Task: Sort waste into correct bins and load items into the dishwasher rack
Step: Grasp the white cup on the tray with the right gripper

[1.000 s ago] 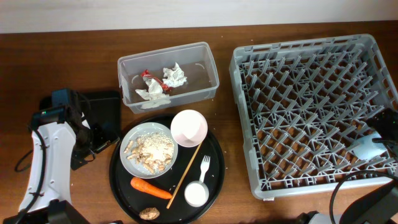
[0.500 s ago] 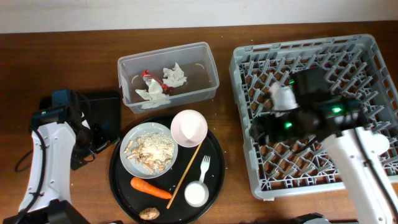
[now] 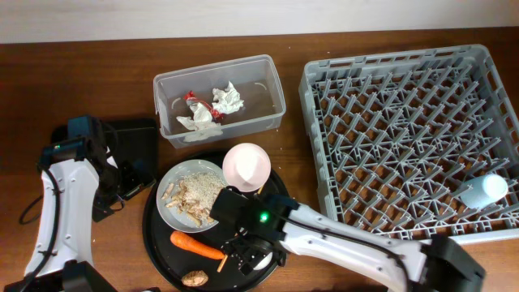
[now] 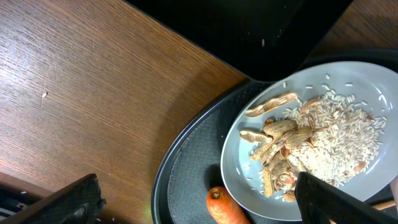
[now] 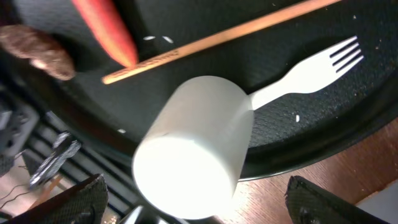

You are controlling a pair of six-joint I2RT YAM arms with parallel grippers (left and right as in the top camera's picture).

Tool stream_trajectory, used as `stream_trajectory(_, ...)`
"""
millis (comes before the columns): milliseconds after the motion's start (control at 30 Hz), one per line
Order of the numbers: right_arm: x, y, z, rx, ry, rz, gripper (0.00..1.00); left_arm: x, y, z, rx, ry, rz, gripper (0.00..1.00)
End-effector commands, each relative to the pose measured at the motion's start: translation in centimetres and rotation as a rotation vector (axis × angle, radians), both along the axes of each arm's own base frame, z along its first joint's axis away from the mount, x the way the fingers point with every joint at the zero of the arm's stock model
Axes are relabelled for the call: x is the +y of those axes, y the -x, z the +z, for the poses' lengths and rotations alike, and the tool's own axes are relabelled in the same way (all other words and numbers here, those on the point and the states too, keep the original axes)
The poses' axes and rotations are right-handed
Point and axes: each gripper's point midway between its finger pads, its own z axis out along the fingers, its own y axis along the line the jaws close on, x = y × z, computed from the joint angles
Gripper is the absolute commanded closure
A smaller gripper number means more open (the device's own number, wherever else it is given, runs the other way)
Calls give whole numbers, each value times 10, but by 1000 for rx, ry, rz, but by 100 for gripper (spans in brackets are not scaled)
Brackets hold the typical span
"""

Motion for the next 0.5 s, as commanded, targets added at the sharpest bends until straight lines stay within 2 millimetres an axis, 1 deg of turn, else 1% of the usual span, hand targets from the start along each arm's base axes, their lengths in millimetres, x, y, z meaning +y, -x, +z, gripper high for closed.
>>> stream_trajectory(0, -8, 0, -34, 26, 116, -43, 5, 1, 1, 1, -5, -1, -11, 1)
stream_trajectory(67, -6, 0, -40, 33, 123, -43, 7, 1, 1, 1, -5, -1, -12, 1)
stream_trajectory(100, -5, -1, -40, 30, 117, -43, 10, 1, 1, 1, -5, -1, -12, 1)
stream_trajectory(133, -5, -1, -40, 32, 119, -67, 17, 1, 1, 1, -5, -1, -12, 1)
stream_trajectory(167, -5, -1, -40, 33, 119, -79, 27, 1, 1, 1, -5, -1, -12, 1)
stream_trajectory(200, -5, -1, -40, 34, 120, -90, 32, 1, 1, 1, -6, -1, -12, 1)
stream_trajectory(300, -5, -2, -39, 33, 117, -97, 36, 1, 1, 1, -6, -1, -12, 1)
stream_trajectory(367, -1, -10, -24, 8, 73, -111, 36, 1, 1, 1, -5, -1, -12, 1)
stream_trajectory(433, -5, -27, 7, -27, 15, -162, 36, 1, 1, 1, -5, -1, -12, 1)
stream_trajectory(467, -12, -36, 20, -42, 4, -193, 36, 1, 1, 1, -5, -1, -12, 1)
